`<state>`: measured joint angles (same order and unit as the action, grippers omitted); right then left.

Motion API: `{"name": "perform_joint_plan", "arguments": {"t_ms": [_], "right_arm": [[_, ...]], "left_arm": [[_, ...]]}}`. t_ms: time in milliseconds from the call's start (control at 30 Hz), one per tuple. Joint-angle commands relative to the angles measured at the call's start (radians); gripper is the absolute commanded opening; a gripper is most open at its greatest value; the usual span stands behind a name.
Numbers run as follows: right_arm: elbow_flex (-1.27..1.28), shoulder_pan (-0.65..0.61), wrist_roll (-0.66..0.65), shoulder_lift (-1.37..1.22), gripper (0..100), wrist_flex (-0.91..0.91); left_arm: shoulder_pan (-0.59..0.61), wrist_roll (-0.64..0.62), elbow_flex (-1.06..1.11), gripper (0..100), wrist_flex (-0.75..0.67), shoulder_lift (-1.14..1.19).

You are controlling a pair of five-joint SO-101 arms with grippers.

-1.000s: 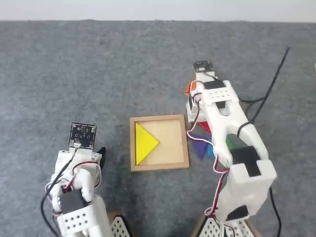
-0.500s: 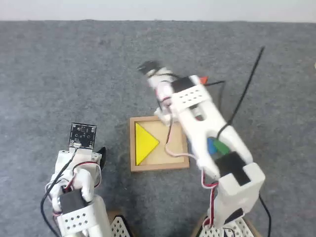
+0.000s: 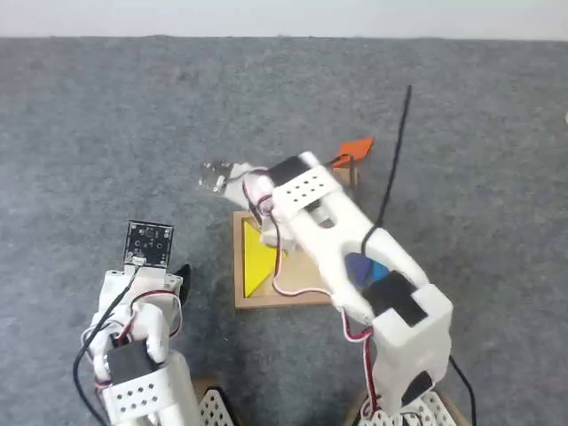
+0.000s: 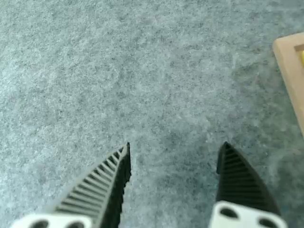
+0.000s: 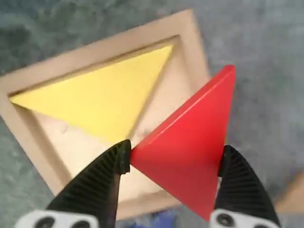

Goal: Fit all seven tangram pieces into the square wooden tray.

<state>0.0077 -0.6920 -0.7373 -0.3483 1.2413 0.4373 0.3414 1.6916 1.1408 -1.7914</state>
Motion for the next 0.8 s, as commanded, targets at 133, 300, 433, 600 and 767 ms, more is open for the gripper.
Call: {"name": "perform_joint_plan", "arguments": {"t_ms": [133,300,433,600,767], "right_arm": [[-0.052,-0.051,-0.043,0.001,20.5,-0.039],[-0.032,-0.048,-0.163,0.001,20.5,-0.005],[-0.029,-0.042,-0.178,0.001,20.5,0.012],[-0.029,-0.019,-0.178,-0.001,20.5,0.007],[-0.029,0.022,-0.172,-0.001,20.4,0.010]], "left_arm": [[-0.002,0.011,-0.007,28,-0.003,0.003],[-0.002,0.011,-0.007,28,-0.003,0.003],[-0.002,0.011,-0.007,28,-0.003,0.003],[-0.002,0.011,-0.007,28,-0.003,0.003],[-0.002,0.011,-0.007,28,-0.003,0.003]]}}
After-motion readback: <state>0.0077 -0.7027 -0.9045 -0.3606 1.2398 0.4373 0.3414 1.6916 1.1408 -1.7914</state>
